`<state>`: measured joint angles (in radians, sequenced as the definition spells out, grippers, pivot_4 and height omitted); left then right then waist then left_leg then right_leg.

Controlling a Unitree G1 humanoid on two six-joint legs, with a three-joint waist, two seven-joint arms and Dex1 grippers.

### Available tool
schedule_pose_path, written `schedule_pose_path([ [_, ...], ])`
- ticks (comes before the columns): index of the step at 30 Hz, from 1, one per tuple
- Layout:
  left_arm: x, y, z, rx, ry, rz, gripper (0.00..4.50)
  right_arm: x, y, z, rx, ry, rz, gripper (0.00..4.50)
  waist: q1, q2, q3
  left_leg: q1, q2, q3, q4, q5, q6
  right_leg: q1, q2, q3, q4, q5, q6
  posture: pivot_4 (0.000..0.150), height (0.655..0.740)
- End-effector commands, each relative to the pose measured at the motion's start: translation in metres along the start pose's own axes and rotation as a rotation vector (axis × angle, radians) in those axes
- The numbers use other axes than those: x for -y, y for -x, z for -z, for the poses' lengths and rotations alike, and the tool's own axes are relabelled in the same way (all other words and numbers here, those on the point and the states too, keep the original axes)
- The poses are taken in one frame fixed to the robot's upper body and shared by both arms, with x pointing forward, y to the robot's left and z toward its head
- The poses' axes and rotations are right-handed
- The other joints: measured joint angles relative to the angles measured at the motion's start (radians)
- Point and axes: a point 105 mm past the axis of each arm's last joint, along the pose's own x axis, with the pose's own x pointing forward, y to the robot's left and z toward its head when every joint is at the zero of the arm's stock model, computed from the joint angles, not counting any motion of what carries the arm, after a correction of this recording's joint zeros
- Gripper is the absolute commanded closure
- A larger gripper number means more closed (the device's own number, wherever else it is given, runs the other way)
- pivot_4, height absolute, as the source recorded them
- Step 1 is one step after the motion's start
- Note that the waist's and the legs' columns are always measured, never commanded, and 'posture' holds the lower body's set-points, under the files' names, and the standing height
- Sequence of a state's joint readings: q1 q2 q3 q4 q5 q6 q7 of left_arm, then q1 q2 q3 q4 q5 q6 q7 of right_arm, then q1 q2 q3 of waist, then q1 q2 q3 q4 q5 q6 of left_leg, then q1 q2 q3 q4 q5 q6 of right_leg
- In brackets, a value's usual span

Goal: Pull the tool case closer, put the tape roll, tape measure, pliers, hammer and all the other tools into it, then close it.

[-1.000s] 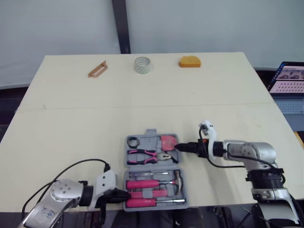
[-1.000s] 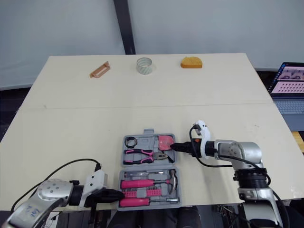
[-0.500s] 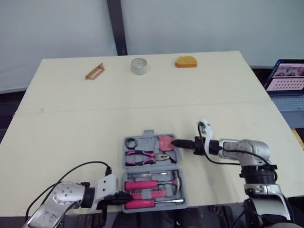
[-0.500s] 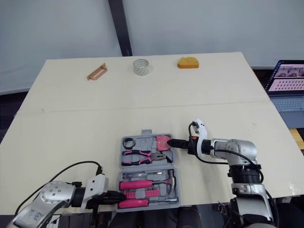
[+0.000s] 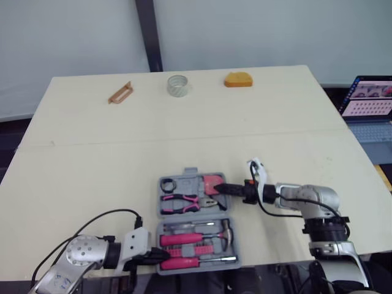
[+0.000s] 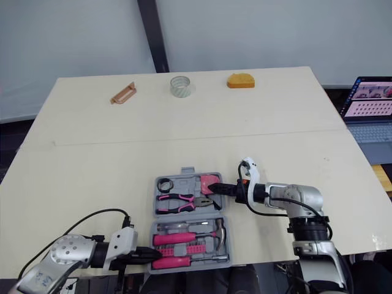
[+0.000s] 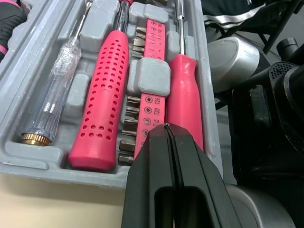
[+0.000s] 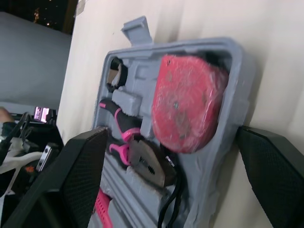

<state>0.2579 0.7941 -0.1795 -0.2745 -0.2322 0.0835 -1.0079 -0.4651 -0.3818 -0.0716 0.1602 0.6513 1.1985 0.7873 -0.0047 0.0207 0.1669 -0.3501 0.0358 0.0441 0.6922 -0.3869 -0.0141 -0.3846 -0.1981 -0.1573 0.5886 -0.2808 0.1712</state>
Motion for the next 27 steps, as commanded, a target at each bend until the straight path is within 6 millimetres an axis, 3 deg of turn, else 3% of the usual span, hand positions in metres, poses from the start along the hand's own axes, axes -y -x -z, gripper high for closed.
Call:
schedule_pose_path([
  [1, 0.003, 0.007, 0.030, -0.113, 0.086, -0.021, 4.50, -0.023, 0.001, -0.006, 0.017, 0.064, -0.129, 0.08, -0.001, 0.000, 0.000, 0.000, 0.000, 0.000, 0.000, 0.000, 0.000, 0.000, 0.000, 0.000, 0.000, 0.000, 0.000, 0.150, 0.7400],
  [6, 0.000, 0.009, 0.029, -0.115, 0.086, -0.030, 4.50, -0.036, 0.005, -0.004, 0.016, 0.093, -0.209, 0.08, -0.001, 0.000, 0.000, 0.000, 0.000, 0.002, -0.001, 0.000, 0.000, -0.002, 0.000, 0.001, 0.000, 0.000, 0.000, 0.150, 0.7400],
  [18, -0.008, 0.012, 0.026, -0.115, 0.083, -0.057, 4.50, -0.034, 0.005, 0.001, -0.020, 0.219, -0.210, 0.08, -0.001, 0.000, 0.000, 0.000, 0.000, 0.004, -0.001, 0.000, 0.000, -0.003, 0.000, 0.002, 0.001, 0.000, 0.000, 0.150, 0.7400],
  [27, -0.005, 0.009, 0.025, -0.097, 0.109, -0.060, 4.50, -0.037, 0.001, -0.016, 0.017, 0.259, -0.213, 0.08, -0.001, 0.000, 0.000, 0.000, 0.000, 0.006, -0.001, 0.000, 0.000, -0.005, 0.000, 0.003, 0.001, 0.000, 0.000, 0.150, 0.7400],
])
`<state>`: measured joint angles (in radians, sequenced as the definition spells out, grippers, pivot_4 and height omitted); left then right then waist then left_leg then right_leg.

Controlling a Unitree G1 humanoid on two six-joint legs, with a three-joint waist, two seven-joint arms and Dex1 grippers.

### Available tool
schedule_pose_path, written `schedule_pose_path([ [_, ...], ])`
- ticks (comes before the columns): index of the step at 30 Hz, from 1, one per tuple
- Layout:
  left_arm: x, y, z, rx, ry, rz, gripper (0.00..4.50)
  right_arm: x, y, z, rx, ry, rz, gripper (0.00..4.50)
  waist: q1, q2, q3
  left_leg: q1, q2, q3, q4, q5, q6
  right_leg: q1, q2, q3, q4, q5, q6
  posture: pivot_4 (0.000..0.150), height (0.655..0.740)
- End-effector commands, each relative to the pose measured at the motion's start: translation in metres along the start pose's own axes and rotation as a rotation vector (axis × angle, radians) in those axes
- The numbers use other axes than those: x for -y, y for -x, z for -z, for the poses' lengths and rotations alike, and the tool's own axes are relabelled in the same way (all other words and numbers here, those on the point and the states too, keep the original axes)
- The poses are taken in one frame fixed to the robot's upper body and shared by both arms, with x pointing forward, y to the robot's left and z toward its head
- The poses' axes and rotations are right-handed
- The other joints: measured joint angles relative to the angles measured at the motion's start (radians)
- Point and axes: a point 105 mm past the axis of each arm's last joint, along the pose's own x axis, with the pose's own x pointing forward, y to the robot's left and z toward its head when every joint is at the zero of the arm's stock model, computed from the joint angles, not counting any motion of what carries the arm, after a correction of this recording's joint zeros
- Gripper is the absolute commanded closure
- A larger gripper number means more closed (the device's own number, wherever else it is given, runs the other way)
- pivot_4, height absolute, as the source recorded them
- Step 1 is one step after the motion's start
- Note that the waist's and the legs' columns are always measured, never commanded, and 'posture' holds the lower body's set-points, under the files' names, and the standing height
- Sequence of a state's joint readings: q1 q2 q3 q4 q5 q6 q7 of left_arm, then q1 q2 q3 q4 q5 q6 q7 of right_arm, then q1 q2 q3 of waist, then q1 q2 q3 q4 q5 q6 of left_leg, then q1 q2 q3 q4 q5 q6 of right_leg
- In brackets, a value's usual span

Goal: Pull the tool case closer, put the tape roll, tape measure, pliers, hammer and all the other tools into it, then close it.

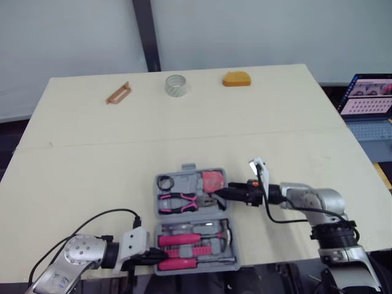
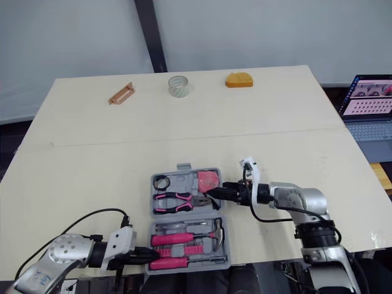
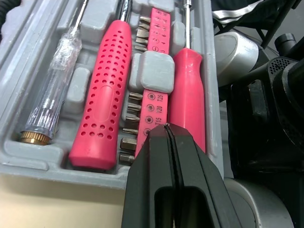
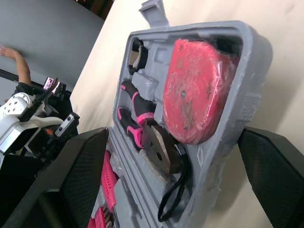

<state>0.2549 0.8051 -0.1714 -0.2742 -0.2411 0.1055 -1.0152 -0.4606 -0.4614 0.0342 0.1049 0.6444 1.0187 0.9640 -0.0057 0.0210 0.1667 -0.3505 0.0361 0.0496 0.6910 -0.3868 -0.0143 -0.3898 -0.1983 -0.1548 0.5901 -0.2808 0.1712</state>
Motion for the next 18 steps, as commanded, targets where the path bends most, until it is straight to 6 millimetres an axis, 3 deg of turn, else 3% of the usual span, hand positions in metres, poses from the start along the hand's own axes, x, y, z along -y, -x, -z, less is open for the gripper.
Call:
schedule_pose_path([
  [1, -0.003, 0.005, 0.024, -0.084, 0.093, -0.059, 4.50, -0.015, -0.004, -0.013, 0.029, 0.050, -0.081, 0.08, 0.001, 0.000, 0.000, 0.000, 0.000, 0.000, 0.000, 0.000, 0.000, 0.000, 0.000, 0.000, 0.000, 0.000, 0.000, 0.150, 0.7400],
  [11, -0.003, 0.003, 0.024, -0.084, 0.095, -0.068, 4.50, -0.020, 0.002, -0.015, 0.028, 0.077, -0.110, 0.08, 0.001, 0.000, 0.000, 0.000, 0.000, 0.000, 0.000, 0.000, 0.000, 0.000, 0.000, 0.000, 0.000, 0.000, 0.000, 0.150, 0.7400],
  [18, -0.007, 0.000, 0.022, -0.044, 0.131, -0.092, 4.50, -0.033, 0.004, -0.027, 0.033, 0.116, -0.169, 0.08, 0.002, 0.000, 0.000, 0.000, 0.000, 0.001, 0.000, 0.000, 0.000, 0.000, 0.000, 0.001, 0.000, 0.000, 0.000, 0.150, 0.7400],
])
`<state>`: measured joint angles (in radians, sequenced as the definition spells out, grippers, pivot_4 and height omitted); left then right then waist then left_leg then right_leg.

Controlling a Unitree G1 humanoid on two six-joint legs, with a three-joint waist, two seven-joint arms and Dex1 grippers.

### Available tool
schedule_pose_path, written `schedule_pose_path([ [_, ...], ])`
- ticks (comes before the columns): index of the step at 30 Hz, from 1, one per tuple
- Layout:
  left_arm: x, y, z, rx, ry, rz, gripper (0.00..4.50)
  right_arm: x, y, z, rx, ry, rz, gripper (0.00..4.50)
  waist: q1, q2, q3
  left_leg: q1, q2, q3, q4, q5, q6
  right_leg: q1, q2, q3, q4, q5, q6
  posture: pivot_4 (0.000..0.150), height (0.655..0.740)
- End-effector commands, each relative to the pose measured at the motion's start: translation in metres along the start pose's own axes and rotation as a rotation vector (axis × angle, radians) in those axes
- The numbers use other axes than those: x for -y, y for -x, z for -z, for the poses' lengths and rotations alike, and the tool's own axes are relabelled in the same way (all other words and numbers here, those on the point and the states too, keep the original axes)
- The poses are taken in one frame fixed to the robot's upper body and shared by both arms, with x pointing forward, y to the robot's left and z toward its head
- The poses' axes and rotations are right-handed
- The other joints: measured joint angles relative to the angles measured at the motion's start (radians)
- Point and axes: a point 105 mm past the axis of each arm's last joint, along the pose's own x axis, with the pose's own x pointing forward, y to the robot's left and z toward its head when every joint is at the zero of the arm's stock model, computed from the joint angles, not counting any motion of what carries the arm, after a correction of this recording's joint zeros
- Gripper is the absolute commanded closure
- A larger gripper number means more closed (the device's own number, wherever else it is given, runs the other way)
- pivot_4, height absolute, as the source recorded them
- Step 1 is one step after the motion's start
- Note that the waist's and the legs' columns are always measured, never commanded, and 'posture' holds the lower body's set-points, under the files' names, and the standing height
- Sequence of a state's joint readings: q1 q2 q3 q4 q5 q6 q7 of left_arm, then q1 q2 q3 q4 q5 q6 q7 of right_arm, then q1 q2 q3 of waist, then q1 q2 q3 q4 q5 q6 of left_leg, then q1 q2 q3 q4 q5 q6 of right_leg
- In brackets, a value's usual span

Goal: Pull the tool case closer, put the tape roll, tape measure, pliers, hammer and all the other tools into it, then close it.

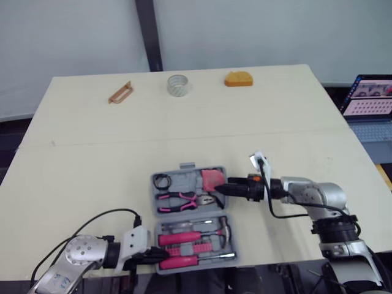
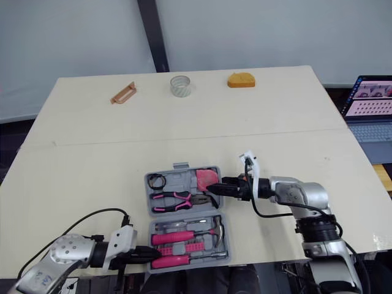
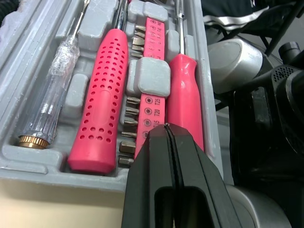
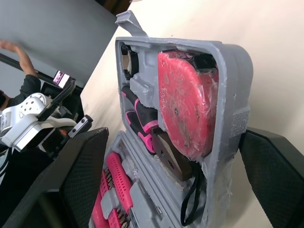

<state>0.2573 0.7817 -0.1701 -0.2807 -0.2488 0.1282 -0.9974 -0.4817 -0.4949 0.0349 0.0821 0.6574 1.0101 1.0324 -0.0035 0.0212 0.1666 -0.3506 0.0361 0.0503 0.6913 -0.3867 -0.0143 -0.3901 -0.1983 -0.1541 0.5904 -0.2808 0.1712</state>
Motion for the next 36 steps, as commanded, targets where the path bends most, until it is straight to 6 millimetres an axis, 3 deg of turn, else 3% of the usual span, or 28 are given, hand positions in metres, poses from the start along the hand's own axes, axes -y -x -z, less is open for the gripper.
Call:
schedule_pose_path([
  [1, -0.009, 0.004, 0.023, -0.059, 0.109, -0.084, 4.50, -0.022, -0.003, -0.020, 0.033, 0.069, -0.111, 0.08, 0.000, 0.000, 0.000, 0.000, 0.000, 0.000, 0.000, 0.000, 0.000, 0.000, 0.000, 0.000, 0.000, 0.000, 0.000, 0.150, 0.7400],
  [16, -0.009, 0.001, 0.021, -0.005, 0.170, -0.130, 4.50, -0.041, 0.005, -0.026, -0.032, 0.131, -0.189, 0.08, 0.001, 0.000, 0.000, 0.000, 0.000, 0.000, 0.000, 0.000, 0.000, 0.000, 0.000, 0.000, 0.000, 0.000, 0.000, 0.150, 0.7400],
  [21, -0.012, 0.015, 0.012, 0.017, 0.186, -0.167, 4.50, -0.048, 0.010, -0.027, -0.054, 0.158, -0.213, 0.08, -0.001, 0.000, 0.000, -0.001, 0.000, 0.000, 0.000, 0.000, 0.000, -0.001, 0.000, 0.000, 0.000, 0.000, 0.000, 0.150, 0.7400],
  [27, -0.021, 0.032, -0.018, 0.076, 0.182, -0.201, 4.50, -0.061, 0.012, -0.025, -0.089, 0.187, -0.260, 0.08, 0.000, -0.001, 0.001, -0.002, 0.000, 0.000, 0.000, 0.000, 0.000, -0.001, 0.000, 0.000, 0.000, 0.000, 0.000, 0.150, 0.7400],
  [36, -0.018, 0.025, -0.020, 0.072, 0.216, -0.184, 4.50, -0.073, 0.010, -0.020, -0.118, 0.192, -0.300, 0.08, 0.001, -0.002, 0.001, -0.002, 0.000, 0.000, 0.000, 0.000, 0.000, -0.001, 0.000, 0.000, 0.000, 0.000, 0.000, 0.150, 0.7400],
])
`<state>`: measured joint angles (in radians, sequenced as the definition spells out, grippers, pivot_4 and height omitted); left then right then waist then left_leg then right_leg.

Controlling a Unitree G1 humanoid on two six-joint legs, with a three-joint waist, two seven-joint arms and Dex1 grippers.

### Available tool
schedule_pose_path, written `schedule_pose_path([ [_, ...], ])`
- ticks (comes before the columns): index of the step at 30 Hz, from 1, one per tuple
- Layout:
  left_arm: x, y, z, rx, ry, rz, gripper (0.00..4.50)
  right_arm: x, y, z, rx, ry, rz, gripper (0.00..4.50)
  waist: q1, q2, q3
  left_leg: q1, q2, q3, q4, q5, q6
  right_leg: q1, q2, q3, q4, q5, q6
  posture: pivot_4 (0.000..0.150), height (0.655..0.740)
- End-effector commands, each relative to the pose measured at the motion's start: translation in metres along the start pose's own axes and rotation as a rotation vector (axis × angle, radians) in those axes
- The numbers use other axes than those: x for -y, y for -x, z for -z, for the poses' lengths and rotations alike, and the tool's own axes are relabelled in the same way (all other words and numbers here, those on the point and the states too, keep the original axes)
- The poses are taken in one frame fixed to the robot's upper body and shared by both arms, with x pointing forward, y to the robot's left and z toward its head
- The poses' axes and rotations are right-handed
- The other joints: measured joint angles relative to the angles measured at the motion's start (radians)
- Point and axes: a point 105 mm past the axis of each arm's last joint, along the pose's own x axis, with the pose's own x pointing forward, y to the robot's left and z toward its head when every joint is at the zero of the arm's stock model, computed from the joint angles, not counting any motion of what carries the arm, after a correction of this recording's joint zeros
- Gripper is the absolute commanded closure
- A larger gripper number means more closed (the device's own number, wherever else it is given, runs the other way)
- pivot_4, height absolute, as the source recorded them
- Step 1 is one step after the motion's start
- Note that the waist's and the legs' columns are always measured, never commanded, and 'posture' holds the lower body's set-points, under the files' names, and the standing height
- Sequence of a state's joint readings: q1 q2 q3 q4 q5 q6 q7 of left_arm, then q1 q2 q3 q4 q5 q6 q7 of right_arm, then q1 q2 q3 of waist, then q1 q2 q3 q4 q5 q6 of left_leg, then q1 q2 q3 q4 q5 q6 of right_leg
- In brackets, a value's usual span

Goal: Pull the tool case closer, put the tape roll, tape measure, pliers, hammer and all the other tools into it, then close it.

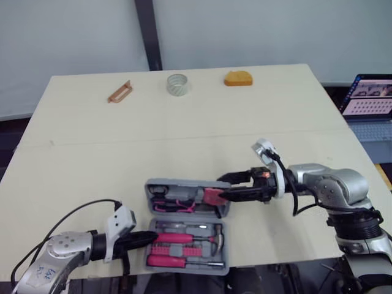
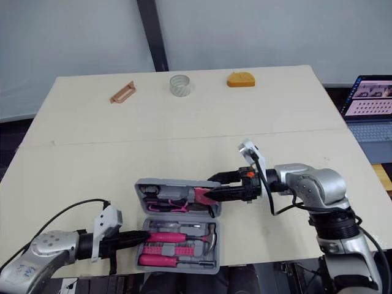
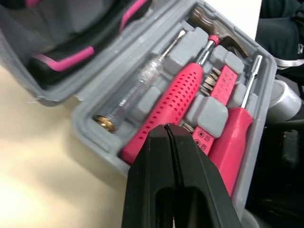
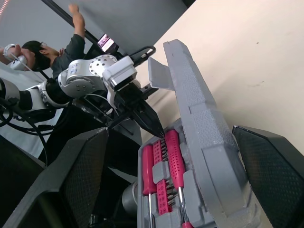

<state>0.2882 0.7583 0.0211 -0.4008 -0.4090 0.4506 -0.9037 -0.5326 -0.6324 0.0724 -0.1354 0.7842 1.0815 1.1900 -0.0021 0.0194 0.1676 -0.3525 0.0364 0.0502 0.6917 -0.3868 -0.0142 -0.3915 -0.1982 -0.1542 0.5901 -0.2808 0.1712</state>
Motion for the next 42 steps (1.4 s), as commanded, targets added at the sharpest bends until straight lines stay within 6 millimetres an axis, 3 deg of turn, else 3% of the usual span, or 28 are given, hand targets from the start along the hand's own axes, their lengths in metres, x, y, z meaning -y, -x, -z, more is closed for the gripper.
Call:
schedule_pose_path([
  [1, 0.003, 0.003, -0.007, 0.021, -0.008, 0.000, 4.50, -0.014, -0.003, -0.001, -0.013, 0.023, -0.061, 0.08, 0.000, 0.000, 0.000, 0.000, 0.000, 0.000, 0.000, 0.000, 0.000, 0.000, 0.000, 0.000, 0.000, 0.000, 0.000, 0.150, 0.7400],
  [3, 0.002, 0.010, -0.009, 0.022, -0.002, -0.009, 4.50, -0.016, -0.003, 0.000, -0.022, 0.023, -0.065, 0.08, 0.000, 0.000, 0.000, 0.000, 0.000, 0.000, 0.000, 0.000, 0.000, 0.000, 0.000, 0.000, 0.000, 0.000, 0.000, 0.150, 0.7400],
  [9, -0.015, 0.061, -0.014, -0.025, 0.023, -0.111, 4.50, -0.029, -0.006, 0.011, -0.074, 0.019, -0.094, 0.08, 0.000, -0.003, 0.001, 0.000, 0.000, 0.000, 0.000, 0.000, 0.000, 0.000, 0.000, 0.000, 0.000, 0.000, 0.000, 0.150, 0.7400],
  [13, -0.038, 0.087, -0.027, -0.020, -0.008, -0.217, 4.50, -0.032, -0.011, 0.022, -0.092, 0.003, -0.103, 0.08, 0.004, -0.004, 0.001, 0.000, 0.000, 0.000, 0.000, 0.000, 0.000, 0.000, 0.000, 0.000, 0.000, 0.000, 0.000, 0.150, 0.7400],
  [17, -0.049, 0.090, -0.042, 0.035, -0.031, -0.243, 4.50, -0.031, -0.014, 0.029, -0.107, -0.005, -0.095, 0.08, 0.003, -0.005, 0.001, -0.001, 0.000, 0.000, 0.000, 0.000, 0.000, 0.000, 0.000, 0.000, 0.000, 0.000, 0.000, 0.150, 0.7400],
  [29, -0.061, 0.075, -0.056, 0.066, -0.062, -0.226, 4.50, -0.027, -0.004, 0.043, -0.122, -0.018, -0.022, 0.08, 0.001, -0.008, 0.002, -0.001, 0.000, 0.000, 0.000, 0.000, 0.000, -0.001, 0.000, -0.001, 0.000, 0.000, 0.000, 0.150, 0.7400],
  [33, -0.067, 0.080, -0.059, 0.086, -0.065, -0.271, 4.50, -0.013, 0.016, 0.024, -0.015, 0.022, 0.097, 0.08, 0.002, -0.008, 0.002, -0.001, 0.000, 0.001, 0.000, 0.000, 0.000, 0.000, 0.000, 0.000, 0.000, 0.000, 0.000, 0.150, 0.7400],
  [36, -0.076, 0.090, -0.058, 0.087, -0.071, -0.340, 3.70, -0.005, 0.039, 0.020, 0.026, 0.046, 0.202, 0.00, 0.002, -0.008, 0.002, 0.000, 0.000, 0.000, 0.000, 0.000, 0.000, 0.000, 0.000, 0.000, 0.000, 0.000, 0.000, 0.150, 0.7400],
  [38, -0.079, 0.096, -0.056, 0.099, -0.059, -0.359, 2.81, -0.001, 0.053, 0.017, 0.059, 0.044, 0.258, 0.00, 0.002, -0.009, 0.002, 0.000, 0.000, 0.000, 0.000, 0.000, 0.000, 0.000, 0.000, -0.001, 0.000, 0.000, 0.000, 0.150, 0.7400],
  [40, -0.088, 0.110, -0.052, 0.110, -0.058, -0.418, 1.69, 0.011, 0.080, 0.031, 0.014, 0.082, 0.396, 0.00, 0.004, -0.010, 0.003, -0.001, 0.000, 0.000, 0.000, 0.000, 0.000, 0.000, 0.000, -0.001, 0.000, 0.000, 0.000, 0.150, 0.7400],
  [42, -0.096, 0.121, -0.047, 0.106, -0.052, -0.469, 1.03, 0.018, 0.102, 0.044, -0.028, 0.096, 0.492, 0.00, 0.006, -0.011, 0.003, 0.000, 0.000, 0.001, 0.000, 0.000, 0.000, 0.000, 0.000, -0.001, 0.000, 0.000, 0.000, 0.150, 0.7400],
])
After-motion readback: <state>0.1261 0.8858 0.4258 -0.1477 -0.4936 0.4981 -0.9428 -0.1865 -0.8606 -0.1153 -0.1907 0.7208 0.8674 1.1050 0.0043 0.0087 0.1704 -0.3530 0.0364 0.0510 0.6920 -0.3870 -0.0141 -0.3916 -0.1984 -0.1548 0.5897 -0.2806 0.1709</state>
